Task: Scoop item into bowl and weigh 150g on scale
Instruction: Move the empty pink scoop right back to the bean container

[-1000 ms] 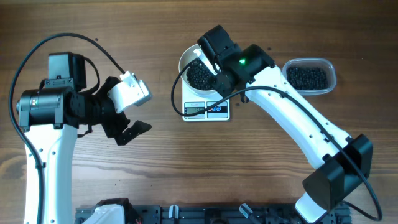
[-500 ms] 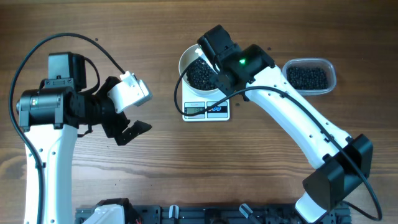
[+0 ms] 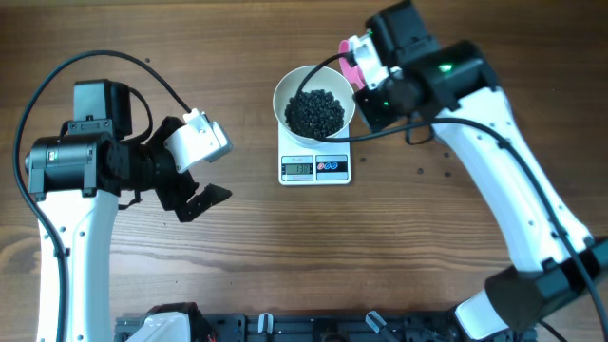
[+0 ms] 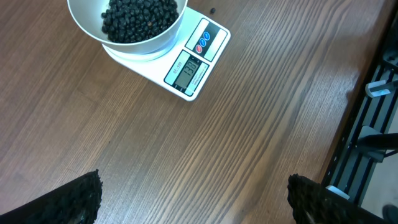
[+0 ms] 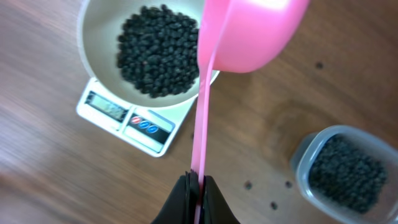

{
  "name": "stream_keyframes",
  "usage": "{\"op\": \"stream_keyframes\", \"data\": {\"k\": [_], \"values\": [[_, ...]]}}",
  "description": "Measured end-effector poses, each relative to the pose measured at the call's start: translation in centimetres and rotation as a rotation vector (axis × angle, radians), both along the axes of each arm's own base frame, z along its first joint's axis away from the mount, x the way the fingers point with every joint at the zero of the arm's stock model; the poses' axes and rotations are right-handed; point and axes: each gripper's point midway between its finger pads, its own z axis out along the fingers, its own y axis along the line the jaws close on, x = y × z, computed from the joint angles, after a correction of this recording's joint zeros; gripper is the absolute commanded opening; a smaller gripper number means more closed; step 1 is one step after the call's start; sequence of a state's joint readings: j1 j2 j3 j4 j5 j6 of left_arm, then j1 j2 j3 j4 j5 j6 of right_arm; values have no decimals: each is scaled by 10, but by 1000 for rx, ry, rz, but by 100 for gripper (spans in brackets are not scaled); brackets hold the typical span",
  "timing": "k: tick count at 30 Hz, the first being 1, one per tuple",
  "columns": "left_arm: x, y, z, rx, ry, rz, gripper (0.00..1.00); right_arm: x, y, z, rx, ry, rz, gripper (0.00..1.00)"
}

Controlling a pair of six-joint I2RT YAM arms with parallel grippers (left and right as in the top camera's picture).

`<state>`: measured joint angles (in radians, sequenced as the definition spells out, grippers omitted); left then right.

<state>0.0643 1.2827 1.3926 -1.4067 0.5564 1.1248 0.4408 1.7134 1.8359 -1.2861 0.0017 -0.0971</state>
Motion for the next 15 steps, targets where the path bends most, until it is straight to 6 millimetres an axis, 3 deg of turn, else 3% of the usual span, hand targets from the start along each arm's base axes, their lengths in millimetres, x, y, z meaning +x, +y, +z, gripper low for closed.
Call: {"op": "stream_keyframes", "data": {"k": [2, 5, 12, 15], "values": [[0, 0, 0, 0, 0, 0, 100, -9, -11, 2, -4, 31, -20, 4], [0, 0, 0, 0, 0, 0, 100, -20, -43, 0, -57, 90, -99, 4], [0, 0, 0, 0, 0, 0, 100, -38, -145, -7, -212, 212, -427, 4], [0, 0, 0, 0, 0, 0, 100, -39, -177, -14, -244, 226, -542, 4]]}}
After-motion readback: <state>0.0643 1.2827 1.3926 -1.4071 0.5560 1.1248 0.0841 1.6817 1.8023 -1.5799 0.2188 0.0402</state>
